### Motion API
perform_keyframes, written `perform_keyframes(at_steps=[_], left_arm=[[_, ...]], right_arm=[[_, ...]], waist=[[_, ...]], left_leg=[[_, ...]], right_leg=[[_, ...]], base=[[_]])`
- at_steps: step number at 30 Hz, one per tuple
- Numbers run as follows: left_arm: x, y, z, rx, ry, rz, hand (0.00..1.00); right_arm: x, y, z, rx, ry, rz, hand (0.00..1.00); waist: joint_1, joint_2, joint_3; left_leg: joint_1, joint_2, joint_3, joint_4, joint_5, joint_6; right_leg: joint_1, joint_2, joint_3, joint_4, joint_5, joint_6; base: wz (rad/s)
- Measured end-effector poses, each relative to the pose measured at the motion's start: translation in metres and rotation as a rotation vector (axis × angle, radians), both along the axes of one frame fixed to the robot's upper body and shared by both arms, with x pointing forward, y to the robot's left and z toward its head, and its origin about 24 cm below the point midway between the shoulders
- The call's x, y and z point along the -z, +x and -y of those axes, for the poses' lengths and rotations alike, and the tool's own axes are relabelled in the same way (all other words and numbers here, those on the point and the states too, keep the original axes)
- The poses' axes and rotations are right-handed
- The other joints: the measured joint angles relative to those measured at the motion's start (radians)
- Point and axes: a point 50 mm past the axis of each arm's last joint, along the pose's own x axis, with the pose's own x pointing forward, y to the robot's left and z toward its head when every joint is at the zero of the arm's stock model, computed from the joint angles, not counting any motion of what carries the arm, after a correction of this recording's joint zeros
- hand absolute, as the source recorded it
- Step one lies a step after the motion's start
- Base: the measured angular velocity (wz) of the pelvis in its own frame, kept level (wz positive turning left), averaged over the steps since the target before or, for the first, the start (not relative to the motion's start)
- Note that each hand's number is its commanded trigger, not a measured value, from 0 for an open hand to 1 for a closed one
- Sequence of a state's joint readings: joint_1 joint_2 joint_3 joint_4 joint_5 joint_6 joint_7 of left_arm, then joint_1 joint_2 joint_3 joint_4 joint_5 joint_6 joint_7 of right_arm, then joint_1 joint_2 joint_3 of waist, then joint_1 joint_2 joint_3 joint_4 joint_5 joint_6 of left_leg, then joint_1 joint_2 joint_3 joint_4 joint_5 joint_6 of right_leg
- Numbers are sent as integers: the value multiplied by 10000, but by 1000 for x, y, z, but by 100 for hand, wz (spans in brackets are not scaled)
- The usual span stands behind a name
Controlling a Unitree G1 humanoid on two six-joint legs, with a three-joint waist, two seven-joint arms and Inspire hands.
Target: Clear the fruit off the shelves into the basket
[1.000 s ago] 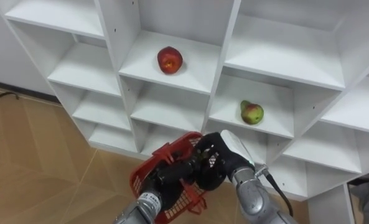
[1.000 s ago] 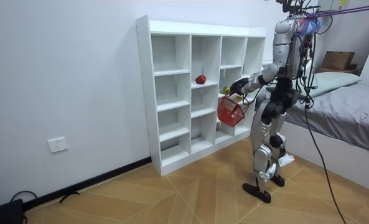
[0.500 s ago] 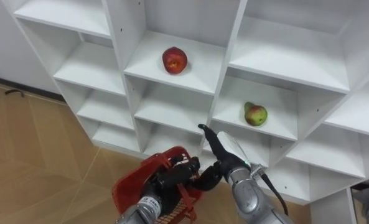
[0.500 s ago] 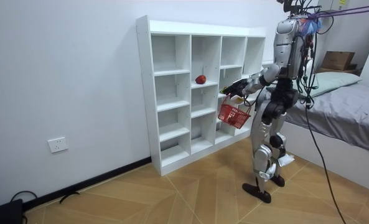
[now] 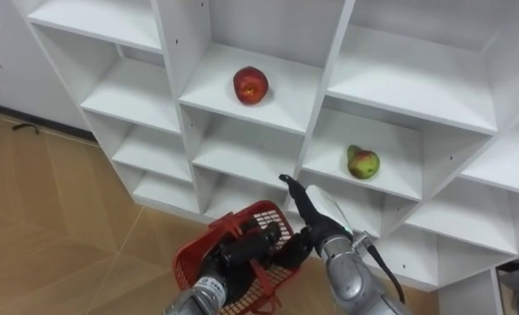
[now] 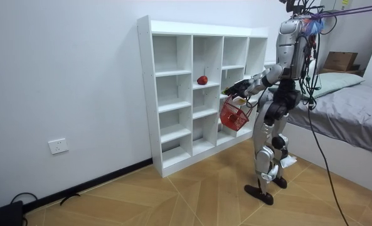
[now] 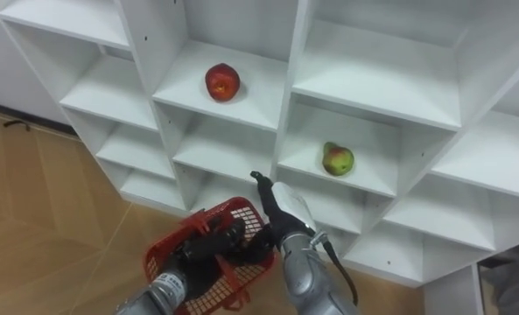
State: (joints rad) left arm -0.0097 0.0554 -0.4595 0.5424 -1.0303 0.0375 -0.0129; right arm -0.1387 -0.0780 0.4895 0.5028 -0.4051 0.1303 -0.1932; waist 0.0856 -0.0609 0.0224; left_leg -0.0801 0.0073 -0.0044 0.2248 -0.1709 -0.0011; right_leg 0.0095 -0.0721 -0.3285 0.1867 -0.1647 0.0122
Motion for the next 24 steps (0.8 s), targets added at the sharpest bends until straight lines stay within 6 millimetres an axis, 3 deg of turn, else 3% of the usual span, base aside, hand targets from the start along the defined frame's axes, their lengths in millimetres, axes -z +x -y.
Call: perform_keyframes(at_steps=[4,8,16,18,24], left_arm=[[0,1,-1,-63,6,3,100],[-1,1,-4,-120,28,45,100],[3,0,-26,-680,506,22,100],[8,-6,-31,-856,722,-153,100],[28,-25,-43,-965,1253,-1198,100]], right_arm=[[-4,2,-2,-40,108,180,0],[-22,8,-7,-254,549,812,0],[-51,11,-12,-1076,1082,1644,0],[-62,11,-13,-1408,1278,1938,0],[-78,12,-21,-2009,2269,1895,0]], waist=[[-31,-11,-9],[-62,0,-15],[82,47,-84],[80,60,-130],[129,48,-125]], left_leg=[[-23,-2,1,3,0,0],[-105,1,-2,56,0,0],[228,9,93,-85,3,3],[245,11,102,-87,3,3],[411,29,256,-257,4,2]], right_leg=[[-1,-2,2,0,0,0],[-51,-8,-42,1,-1,1],[103,-9,69,11,-1,2],[113,-7,87,18,-1,2],[194,11,283,22,0,3]], base=[[0],[0],[-4],[0],[-8]])
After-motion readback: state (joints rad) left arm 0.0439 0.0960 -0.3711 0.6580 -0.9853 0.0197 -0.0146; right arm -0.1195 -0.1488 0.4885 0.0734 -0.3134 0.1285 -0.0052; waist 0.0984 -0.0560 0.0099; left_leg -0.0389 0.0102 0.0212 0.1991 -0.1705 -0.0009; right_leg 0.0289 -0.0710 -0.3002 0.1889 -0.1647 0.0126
